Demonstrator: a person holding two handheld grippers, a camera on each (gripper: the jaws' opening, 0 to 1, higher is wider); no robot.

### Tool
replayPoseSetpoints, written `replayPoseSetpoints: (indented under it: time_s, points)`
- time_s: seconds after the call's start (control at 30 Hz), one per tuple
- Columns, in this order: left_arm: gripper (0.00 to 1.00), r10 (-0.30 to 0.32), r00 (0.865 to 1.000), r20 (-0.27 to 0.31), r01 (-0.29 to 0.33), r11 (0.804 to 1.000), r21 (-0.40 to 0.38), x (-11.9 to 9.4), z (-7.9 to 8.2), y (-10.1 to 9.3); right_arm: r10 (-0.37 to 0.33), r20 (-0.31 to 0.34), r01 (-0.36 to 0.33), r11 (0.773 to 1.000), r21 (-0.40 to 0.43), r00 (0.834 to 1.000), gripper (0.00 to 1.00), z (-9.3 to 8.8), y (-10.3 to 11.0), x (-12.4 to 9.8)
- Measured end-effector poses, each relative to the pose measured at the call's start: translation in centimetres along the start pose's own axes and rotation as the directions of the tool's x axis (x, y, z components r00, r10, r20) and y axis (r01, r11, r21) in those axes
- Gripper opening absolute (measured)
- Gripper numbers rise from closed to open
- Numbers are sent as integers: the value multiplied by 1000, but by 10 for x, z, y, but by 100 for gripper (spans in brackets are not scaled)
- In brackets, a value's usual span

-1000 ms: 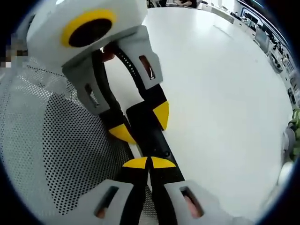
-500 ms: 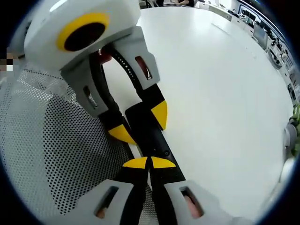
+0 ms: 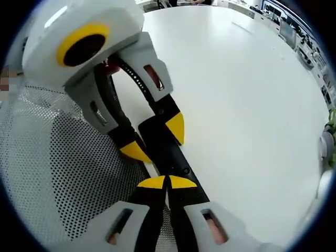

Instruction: Press the specified remote control buttons in sequence, fully releasing each button before pressing the next.

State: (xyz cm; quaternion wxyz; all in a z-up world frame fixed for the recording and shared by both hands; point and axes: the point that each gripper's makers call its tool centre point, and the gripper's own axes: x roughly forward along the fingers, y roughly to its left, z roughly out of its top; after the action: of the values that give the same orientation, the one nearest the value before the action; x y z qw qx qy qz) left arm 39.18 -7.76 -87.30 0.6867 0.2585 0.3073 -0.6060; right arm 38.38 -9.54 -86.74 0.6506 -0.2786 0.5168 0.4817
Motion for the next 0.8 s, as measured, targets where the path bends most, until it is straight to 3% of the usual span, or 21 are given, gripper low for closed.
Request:
replayPoseSetpoints:
  time_s: [0.3, 0.8]
  points:
    - [25, -5, 1000, -5, 5, 1000, 6, 0, 0, 0, -49, 69, 50, 999, -18, 996, 0, 15, -7, -2]
    - [25, -10, 1000, -14, 11, 1000, 15, 0, 0, 0, -53, 61, 55, 998, -28, 997, 0, 15, -8, 2]
